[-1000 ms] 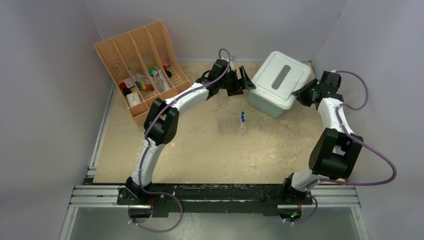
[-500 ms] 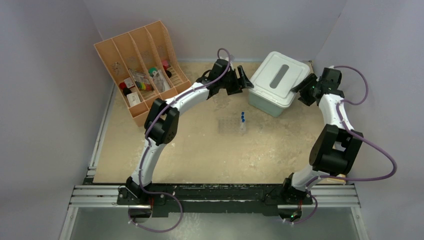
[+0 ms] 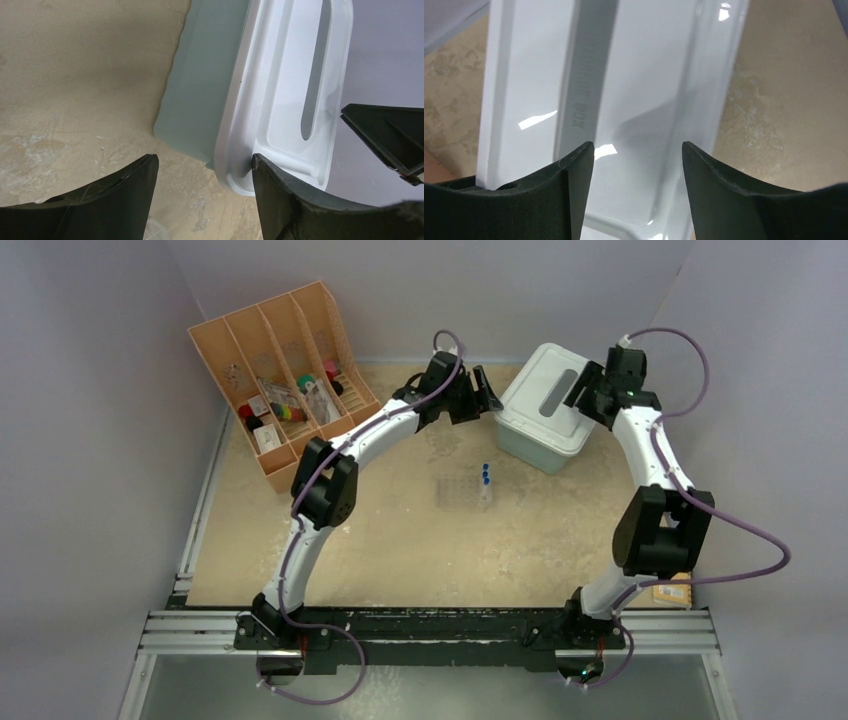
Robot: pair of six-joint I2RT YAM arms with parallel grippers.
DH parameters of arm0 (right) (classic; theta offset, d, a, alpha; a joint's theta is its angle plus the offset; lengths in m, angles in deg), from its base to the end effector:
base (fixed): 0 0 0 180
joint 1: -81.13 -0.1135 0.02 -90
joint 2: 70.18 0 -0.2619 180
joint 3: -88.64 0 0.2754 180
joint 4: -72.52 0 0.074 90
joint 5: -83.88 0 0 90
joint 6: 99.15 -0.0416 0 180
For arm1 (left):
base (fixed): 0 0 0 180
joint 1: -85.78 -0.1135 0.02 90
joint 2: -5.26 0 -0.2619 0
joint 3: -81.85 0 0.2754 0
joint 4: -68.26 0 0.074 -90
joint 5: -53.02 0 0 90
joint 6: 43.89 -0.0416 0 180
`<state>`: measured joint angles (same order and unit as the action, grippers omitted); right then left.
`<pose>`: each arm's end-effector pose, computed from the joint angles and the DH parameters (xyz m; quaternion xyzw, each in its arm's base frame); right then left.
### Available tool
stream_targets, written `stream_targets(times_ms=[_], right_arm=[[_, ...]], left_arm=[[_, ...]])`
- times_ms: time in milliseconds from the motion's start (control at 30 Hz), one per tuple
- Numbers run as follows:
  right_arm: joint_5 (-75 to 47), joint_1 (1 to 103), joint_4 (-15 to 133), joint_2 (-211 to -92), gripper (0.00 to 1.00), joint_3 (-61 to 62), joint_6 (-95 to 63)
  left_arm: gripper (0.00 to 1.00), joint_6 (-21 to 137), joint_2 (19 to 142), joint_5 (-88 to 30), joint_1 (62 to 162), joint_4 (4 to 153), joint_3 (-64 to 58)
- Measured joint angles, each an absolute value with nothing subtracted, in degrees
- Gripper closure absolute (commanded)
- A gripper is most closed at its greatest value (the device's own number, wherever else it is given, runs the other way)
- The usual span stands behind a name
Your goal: Organize the chemistry lab equipment
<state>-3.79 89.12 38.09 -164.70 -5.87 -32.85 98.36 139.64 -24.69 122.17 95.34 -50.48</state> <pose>0.4071 -0.0589 0.3092 0.2506 0.8484 0.0459 0.4641 0.4605 -0.3504 0.2350 -0.0646 0.8565 -0.4179 0.2959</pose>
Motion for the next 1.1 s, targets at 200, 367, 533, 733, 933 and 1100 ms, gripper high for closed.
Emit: stream_targets(times_ms=[200,367,533,733,933,1100], right_arm=[[-0.1,84.8,37.8,-169.0,0.39,-10.0,-29.4],[0.8,85.7,37.2,-172.1,0.49,-12.2,-29.2],[0.8,86.0,34.2,-173.5,0.47,-15.4,-29.2],[1.6,84.8,30.4,-173.5,0.30,-17.9,-29.0],[2.3,84.1,29.1,-163.2,0.22,-13.9,-28.5],[3.7,84.1,28.8,-143.4,0.20,-1.6,-28.7]], left_arm=[[0.32,95.0,139.7,-26.0,122.0,99.8,-53.3],[0.28,90.3,139.6,-27.3,121.6,104.2,-55.8],[0.25,84.0,136.1,-31.4,120.8,110.8,-54.3],[0.21,77.9,121.7,-41.7,119.2,118.2,-44.5],[0.20,75.1,101.3,-51.8,118.8,119.8,-27.9],[0.19,75.6,87.3,-58.1,118.8,119.5,-15.8]])
